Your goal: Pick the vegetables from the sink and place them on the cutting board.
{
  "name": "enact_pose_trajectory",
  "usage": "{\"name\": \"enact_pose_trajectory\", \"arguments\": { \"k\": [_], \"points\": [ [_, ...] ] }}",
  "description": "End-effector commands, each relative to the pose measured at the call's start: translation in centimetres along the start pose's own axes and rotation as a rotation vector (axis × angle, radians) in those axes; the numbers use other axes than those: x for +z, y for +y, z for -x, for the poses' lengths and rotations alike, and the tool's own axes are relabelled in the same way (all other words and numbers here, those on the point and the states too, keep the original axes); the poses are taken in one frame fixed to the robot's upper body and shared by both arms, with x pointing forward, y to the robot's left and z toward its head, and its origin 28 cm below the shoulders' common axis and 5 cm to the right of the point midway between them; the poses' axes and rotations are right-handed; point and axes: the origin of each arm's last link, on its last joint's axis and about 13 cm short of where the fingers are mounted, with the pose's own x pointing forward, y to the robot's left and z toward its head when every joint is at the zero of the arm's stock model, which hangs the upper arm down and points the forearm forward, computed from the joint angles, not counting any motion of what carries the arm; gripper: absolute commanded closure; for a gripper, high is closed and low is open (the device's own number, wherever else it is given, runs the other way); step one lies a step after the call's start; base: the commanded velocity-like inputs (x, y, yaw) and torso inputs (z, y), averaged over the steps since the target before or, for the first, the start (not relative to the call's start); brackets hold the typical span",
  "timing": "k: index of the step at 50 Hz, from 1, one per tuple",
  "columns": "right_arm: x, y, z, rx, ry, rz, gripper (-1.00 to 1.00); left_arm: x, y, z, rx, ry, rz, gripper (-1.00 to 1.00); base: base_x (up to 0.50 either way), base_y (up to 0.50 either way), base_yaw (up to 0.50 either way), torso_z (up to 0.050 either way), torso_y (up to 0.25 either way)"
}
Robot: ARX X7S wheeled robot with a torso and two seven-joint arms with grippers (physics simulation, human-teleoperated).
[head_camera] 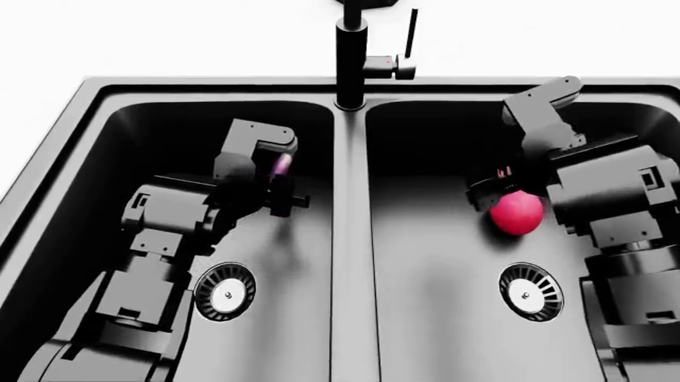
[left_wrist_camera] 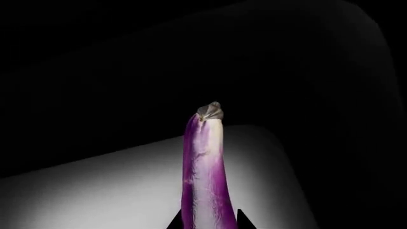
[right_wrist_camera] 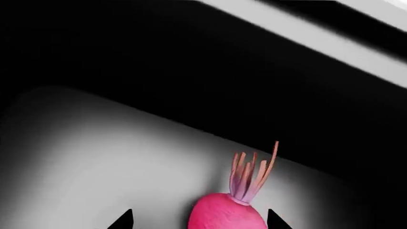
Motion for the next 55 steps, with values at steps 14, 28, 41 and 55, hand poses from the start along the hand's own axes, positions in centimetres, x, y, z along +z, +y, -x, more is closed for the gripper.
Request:
{"name": "enact_pose_trajectory", "arguments": {
  "k": [14,28,41,55],
  "points": [
    [0.0,-0.7,-0.7,-0.131,0.049,-0.206,-1.00,0.0,0.0,0.1,-0.004,-0.010,0.008,1.00,0.00,0.00,0.00,0.000,0.000],
    [-1.2,-0.9,-2.9,-0.141,0.087,-0.250,-1.00,-0.2,-0.1,0.2,-0.007,-0.005,0.009,1.00,0.00,0.00,0.00,0.000,0.000],
    [-2.1,-0.5,-4.4,-0.113,0.127,-0.254,-1.00,-0.1,-0.4,0.1,-0.019,-0.003,0.014,1.00,0.00,0.00,0.00,0.000,0.000],
    [-3.1,-0.5,-4.9,-0.112,0.144,-0.268,-1.00,-0.3,-0.5,0.1,-0.027,0.001,0.014,1.00,0.00,0.00,0.00,0.000,0.000]
  ]
}}
